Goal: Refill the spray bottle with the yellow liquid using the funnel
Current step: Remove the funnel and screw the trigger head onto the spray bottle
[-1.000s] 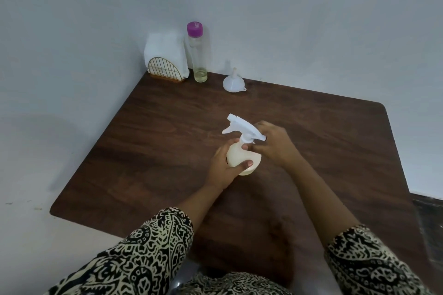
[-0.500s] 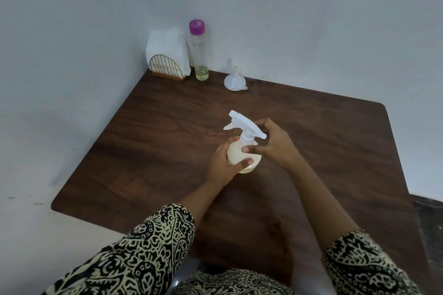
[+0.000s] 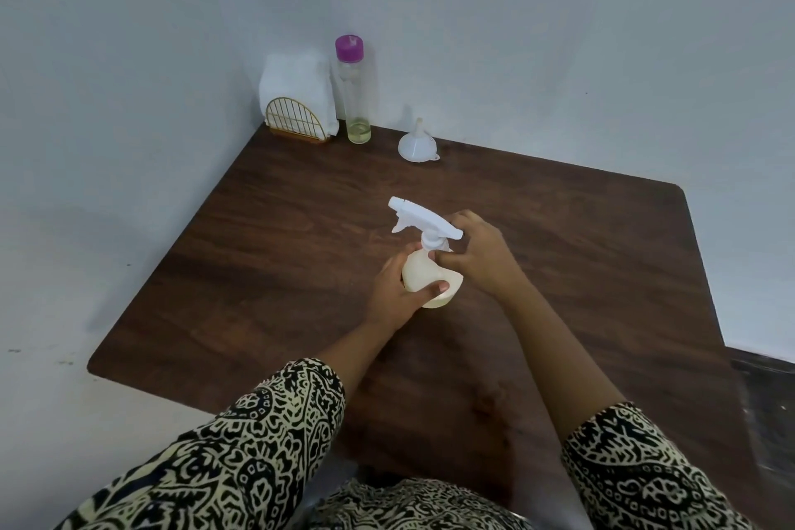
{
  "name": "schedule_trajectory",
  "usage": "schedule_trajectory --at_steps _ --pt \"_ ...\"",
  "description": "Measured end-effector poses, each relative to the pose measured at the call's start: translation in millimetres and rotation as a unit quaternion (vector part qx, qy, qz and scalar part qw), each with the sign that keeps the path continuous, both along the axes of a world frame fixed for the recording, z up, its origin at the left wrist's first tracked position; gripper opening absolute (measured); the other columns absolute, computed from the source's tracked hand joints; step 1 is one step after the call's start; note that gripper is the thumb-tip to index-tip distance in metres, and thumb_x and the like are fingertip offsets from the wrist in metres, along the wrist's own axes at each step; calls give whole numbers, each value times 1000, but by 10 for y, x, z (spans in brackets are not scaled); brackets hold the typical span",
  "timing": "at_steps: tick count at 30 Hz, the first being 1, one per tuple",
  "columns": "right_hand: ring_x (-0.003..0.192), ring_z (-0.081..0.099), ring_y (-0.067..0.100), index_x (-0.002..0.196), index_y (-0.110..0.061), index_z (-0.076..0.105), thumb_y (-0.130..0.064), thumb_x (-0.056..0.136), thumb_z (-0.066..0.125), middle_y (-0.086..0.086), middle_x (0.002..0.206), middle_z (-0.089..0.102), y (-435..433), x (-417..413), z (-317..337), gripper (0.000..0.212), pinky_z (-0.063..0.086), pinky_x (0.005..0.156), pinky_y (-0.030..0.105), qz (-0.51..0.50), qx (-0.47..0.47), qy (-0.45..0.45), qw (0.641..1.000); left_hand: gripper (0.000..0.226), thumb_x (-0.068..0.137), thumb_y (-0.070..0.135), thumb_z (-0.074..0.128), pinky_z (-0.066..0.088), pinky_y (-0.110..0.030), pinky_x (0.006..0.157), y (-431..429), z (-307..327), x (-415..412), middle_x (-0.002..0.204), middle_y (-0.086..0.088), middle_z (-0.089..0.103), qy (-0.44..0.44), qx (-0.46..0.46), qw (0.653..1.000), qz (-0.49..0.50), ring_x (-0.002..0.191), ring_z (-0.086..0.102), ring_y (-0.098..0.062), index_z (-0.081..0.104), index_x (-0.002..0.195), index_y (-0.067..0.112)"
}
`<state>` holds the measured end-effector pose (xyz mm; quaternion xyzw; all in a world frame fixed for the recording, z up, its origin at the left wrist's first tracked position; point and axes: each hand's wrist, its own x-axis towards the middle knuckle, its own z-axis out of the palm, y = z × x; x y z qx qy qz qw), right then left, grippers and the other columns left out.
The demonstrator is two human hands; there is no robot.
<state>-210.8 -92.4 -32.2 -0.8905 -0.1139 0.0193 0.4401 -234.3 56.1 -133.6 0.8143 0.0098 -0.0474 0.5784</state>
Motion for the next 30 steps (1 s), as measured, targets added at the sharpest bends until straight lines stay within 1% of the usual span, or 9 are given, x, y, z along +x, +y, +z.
schedule_trajectory --at_steps 4,7,9,14,18,23,26,28,30 --pt "82 56 4 98 -16 68 -12 72 78 -9 92 59 -40 -5 -33 28 42 70 16 -5 23 10 1000 73 62 65 75 53 -43 91 1 -7 2 121 14 59 3 7 1000 2 113 56 -10 50 126 40" --pt "83 58 4 96 -17 68 -12 72 79 -14 89 59 -89 -34 -80 27 44 71 16 -11 49 21 998 71 63 61 77 52 -42 92 0 5 -6 121 15 59 1 2 1000 3 113 55 -10 50 126 40" --pt "82 58 2 96 -18 68 -13 72 79 -16 89 59 -93 -36 -93 27 44 70 15 -8 46 18 999 71 64 60 77 52 -42 92 1 1 -8 121 14 59 0 -2 1000 3 114 55 -10 51 127 39" --pt "84 59 -6 95 -26 65 -12 73 79 -12 94 64 -112 -60 -138 29 44 70 7 -11 100 26 995 70 63 60 78 53 -42 91 -10 -21 -5 120 12 60 2 -1 1000 5 113 56 -11 52 125 40" --pt "89 63 -2 102 -22 67 -11 75 78 -11 98 68 -124 -60 -144 32 47 73 10 3 143 59 988 72 64 59 77 53 -41 91 -8 -20 -6 121 13 59 0 4 1000 9 113 55 -10 51 127 37" --pt "94 64 2 105 -25 66 -17 78 76 -14 101 69 -178 0 -128 30 50 80 15 34 119 85 989 74 63 59 77 53 -41 91 -2 -14 -15 120 14 60 6 -2 1000 12 112 56 -9 51 128 36" --pt "92 63 2 108 -25 62 -22 83 71 -14 98 68 -165 -28 -124 27 50 79 19 48 79 63 994 75 63 61 78 53 -41 92 1 -21 -9 122 14 59 8 -3 1000 6 114 56 -9 51 128 36" --pt "85 63 8 105 -17 62 -22 82 72 -7 93 67 -139 -16 -104 25 50 75 26 51 35 38 997 75 61 62 78 53 -41 92 5 -22 -5 123 14 60 10 -5 1000 6 114 56 -9 51 127 37" --pt "80 63 16 100 -8 63 -25 78 75 1 88 68 -116 9 -103 30 50 70 32 42 14 12 999 77 60 64 78 53 -41 92 5 -25 -1 123 12 60 13 -8 1000 10 114 56 -9 52 127 37"
